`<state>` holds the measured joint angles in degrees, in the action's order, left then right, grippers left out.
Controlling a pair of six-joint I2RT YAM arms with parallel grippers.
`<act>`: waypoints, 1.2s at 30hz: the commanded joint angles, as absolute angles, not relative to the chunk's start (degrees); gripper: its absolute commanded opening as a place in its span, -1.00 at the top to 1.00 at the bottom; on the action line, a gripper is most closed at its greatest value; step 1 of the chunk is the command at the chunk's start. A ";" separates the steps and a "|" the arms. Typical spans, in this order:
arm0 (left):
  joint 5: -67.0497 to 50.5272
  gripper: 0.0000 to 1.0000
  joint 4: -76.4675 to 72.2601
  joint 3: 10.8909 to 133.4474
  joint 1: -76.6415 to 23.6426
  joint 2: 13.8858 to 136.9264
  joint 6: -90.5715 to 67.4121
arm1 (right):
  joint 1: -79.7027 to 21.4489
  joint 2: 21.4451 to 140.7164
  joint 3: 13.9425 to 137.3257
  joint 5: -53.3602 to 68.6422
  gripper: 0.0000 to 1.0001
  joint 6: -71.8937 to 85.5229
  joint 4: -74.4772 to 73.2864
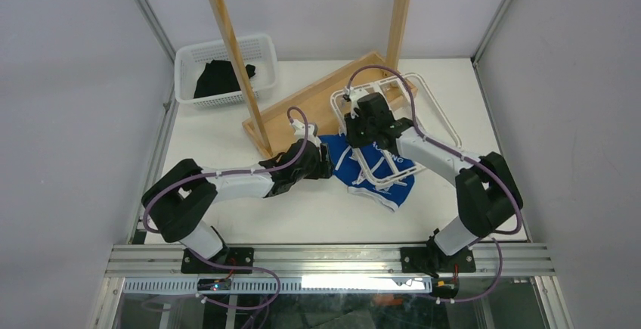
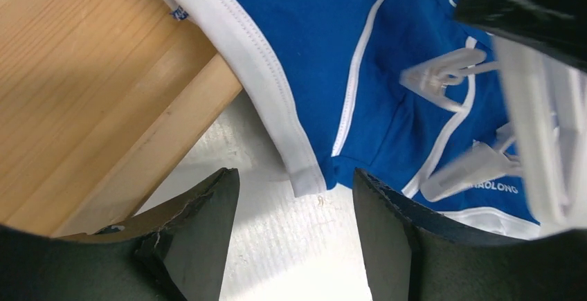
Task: Clip the underwear to the hanger
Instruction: Adjust the underwear at the center of the board.
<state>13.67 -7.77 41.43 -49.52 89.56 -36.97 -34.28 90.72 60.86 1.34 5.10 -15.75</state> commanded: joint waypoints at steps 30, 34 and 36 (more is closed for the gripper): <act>14.55 1.00 -20.13 27.70 -70.66 77.47 -39.95 | -26.55 76.00 63.16 12.85 1.00 -0.64 -29.44; 15.04 0.49 -19.83 24.76 -73.67 77.05 -42.84 | -26.58 75.18 61.44 15.10 1.00 -0.64 -32.60; 16.96 0.24 -18.55 23.22 -73.82 74.46 -43.80 | -26.60 75.28 60.25 16.62 1.00 -0.30 -33.11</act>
<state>13.54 -18.83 25.45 -72.90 78.61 -40.29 -26.85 78.35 60.99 13.87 1.30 -32.03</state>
